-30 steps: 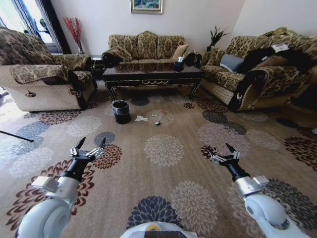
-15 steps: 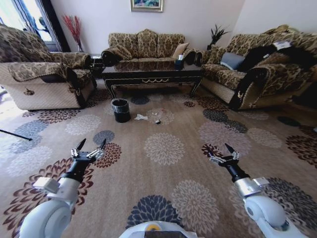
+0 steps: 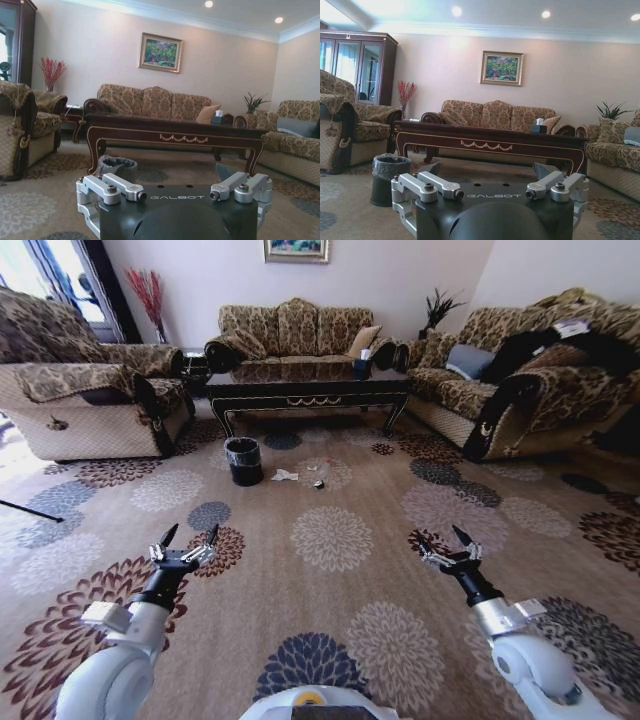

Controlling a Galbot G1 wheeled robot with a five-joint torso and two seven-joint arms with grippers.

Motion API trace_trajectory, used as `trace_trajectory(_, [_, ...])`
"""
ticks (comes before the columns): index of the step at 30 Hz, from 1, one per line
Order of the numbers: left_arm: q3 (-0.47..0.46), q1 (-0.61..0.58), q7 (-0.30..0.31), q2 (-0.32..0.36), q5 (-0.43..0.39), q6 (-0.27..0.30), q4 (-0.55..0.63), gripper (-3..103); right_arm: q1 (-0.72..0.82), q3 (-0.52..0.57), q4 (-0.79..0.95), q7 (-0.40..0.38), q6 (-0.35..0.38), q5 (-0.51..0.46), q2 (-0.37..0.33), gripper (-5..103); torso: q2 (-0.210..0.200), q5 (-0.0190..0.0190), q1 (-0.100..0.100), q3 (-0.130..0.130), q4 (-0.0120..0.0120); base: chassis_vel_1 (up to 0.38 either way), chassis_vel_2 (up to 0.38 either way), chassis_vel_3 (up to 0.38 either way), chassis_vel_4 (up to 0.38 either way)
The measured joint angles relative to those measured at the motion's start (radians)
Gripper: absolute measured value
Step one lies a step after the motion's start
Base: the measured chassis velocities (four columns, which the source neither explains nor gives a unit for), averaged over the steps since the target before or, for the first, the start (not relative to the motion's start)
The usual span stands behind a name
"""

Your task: Move to the front of the table and pick up the trash from the floor, then place it into the trash bin.

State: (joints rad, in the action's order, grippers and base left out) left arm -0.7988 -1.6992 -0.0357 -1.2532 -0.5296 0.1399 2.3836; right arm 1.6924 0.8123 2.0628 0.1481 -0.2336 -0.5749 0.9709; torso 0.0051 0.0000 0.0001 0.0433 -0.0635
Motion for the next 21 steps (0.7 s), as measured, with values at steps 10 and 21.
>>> trace_trajectory(10, [0.062,-0.009,0.012,-0.025,0.064,-0.015,-0.079,100,-0.017,-0.026,-0.015,0.002,0.0,0.012,0.01,100,0.004,-0.0001,0.0,0.003,0.0002,-0.041,0.033,0.042,-0.037])
trace_trajectory(21, [0.024,-0.025,0.013,-0.036,0.037,-0.011,-0.039,100,-0.038,-0.068,-0.039,0.015,-0.011,0.039,0.032,100,0.007,-0.0003,0.0,0.006,0.0,-0.247,0.231,0.24,-0.216])
